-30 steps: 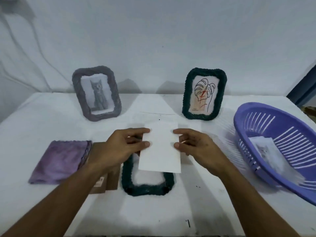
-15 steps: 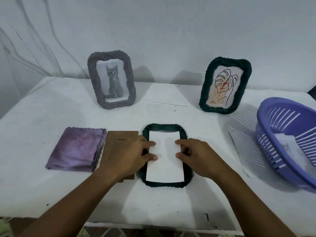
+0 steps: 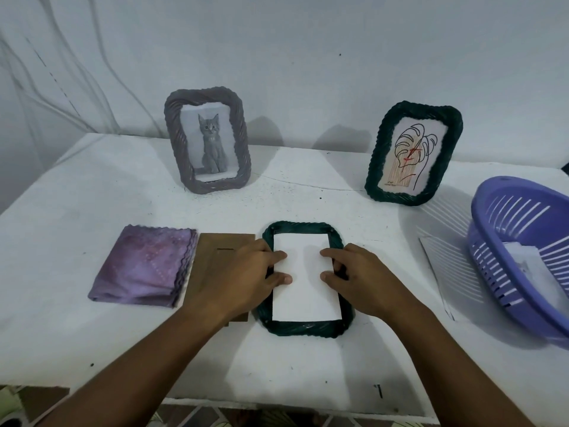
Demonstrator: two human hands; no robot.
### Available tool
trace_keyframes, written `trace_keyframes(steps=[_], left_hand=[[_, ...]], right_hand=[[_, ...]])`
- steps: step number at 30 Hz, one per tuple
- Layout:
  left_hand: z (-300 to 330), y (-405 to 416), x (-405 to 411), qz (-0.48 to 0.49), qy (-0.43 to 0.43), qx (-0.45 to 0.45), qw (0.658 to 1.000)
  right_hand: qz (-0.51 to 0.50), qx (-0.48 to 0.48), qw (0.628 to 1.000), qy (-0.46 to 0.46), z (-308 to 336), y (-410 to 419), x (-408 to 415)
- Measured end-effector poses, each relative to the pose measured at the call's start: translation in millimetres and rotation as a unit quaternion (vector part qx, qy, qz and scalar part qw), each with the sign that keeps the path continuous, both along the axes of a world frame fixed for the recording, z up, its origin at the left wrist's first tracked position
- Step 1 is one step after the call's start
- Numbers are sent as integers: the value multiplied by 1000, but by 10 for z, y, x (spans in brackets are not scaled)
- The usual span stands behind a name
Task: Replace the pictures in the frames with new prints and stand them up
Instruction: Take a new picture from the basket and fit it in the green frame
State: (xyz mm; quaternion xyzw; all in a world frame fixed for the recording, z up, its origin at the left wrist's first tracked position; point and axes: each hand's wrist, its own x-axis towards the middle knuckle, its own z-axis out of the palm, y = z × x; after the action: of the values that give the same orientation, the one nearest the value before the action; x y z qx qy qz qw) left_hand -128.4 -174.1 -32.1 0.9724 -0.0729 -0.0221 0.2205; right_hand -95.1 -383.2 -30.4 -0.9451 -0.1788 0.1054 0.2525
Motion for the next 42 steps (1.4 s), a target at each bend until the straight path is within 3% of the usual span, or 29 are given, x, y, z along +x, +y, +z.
trace_keyframes(steps=[17, 25, 29, 31, 36, 42], left_hand=[[-45, -6, 41, -2, -4, 8, 1000], [-102, 47, -22, 21, -58, 3, 998], [-197, 185, -209, 91, -143, -37, 985], [-250, 249, -362, 156, -170, 6, 973], [-378, 226, -677, 294, -106, 43, 949], [-466, 113, -711, 352, -109, -10, 930]], right_hand=[[1, 1, 1000, 3, -49, -20, 20], [-6, 28, 999, -18, -84, -63, 40], [-31, 53, 995, -76, -172, -124, 103], [-44, 71, 992, -99, -243, -160, 116], [-70, 138, 976, -153, -403, -231, 100], [-43, 100, 978, -179, -470, -221, 110]])
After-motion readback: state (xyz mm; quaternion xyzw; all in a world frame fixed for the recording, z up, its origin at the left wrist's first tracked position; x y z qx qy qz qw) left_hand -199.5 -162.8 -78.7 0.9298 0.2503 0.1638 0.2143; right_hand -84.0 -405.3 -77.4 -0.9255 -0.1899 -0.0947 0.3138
